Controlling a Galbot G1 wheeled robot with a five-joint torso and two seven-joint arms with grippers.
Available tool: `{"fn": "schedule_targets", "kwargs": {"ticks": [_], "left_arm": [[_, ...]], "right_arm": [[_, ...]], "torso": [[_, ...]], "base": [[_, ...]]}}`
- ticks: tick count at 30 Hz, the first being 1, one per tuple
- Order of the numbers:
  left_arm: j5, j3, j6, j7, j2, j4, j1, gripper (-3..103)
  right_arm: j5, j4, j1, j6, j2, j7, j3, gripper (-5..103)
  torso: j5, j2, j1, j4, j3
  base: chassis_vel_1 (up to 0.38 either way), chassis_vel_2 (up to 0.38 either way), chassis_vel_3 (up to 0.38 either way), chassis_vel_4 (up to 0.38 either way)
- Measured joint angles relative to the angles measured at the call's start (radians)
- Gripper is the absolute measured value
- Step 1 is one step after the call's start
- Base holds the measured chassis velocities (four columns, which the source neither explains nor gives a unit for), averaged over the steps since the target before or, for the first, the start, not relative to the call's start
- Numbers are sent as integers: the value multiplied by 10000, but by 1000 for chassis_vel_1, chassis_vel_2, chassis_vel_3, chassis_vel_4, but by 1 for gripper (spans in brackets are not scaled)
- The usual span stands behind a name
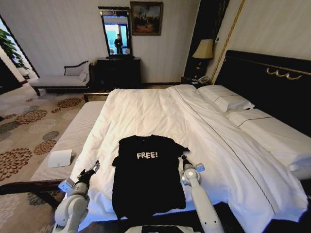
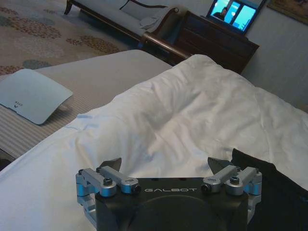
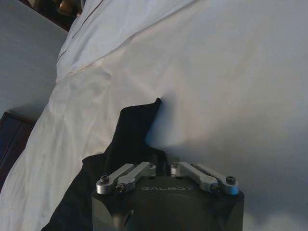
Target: Fold the clothes on the bed.
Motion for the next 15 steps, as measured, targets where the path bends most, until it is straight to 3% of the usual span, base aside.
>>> {"fn": "schedule_targets", "kwargs": {"ticks": [4, 15], "left_arm": [[-2, -14, 0, -1, 35, -7, 8, 100], [-50, -39, -2, 2, 98, -10, 32, 100]], "right_arm": [[-25, 18, -8, 2, -34, 21, -27, 1], [-510, 1748, -996, 101, -2, 650, -49, 0]], "torso": [[0, 0, 0, 0, 0], [-1, 0, 0, 0, 0]], "base": [[0, 0, 0, 0], [0, 0, 0, 0]]}}
